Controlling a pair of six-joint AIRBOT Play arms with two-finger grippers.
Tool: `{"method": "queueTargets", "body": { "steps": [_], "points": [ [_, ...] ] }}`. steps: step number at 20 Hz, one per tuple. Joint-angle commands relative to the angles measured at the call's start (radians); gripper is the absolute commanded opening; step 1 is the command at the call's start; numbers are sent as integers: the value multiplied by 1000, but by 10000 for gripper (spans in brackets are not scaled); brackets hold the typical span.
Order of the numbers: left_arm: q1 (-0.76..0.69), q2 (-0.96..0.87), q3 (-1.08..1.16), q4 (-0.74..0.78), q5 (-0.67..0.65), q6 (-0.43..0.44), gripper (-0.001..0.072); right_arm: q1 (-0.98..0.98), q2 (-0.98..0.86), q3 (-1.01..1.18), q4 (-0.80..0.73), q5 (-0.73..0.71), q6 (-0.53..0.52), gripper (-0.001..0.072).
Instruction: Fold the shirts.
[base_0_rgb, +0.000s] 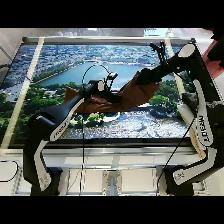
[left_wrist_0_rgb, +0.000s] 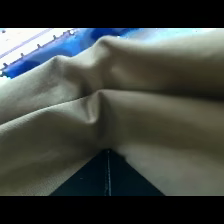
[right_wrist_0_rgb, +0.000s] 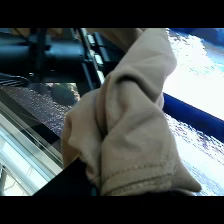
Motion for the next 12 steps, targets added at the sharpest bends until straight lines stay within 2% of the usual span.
{"method": "queueTargets", "body": {
  "steps": [1,4,8,9,12],
  "points": [
    [3,-5,31,34,-19,4,14,70,1,50,-6,-29,56,27],
    [25,16,137,271,-117,-29,13,135,0,58,-11,-73,88,27],
    [132,140,247,724,-307,-173,13,243,-2,58,-69,-216,165,26],
    [178,182,247,766,-339,-188,14,274,-5,58,-69,-285,195,25],
    [315,273,246,757,-428,-209,14,405,-45,58,-62,-579,257,24]
  ]
}}
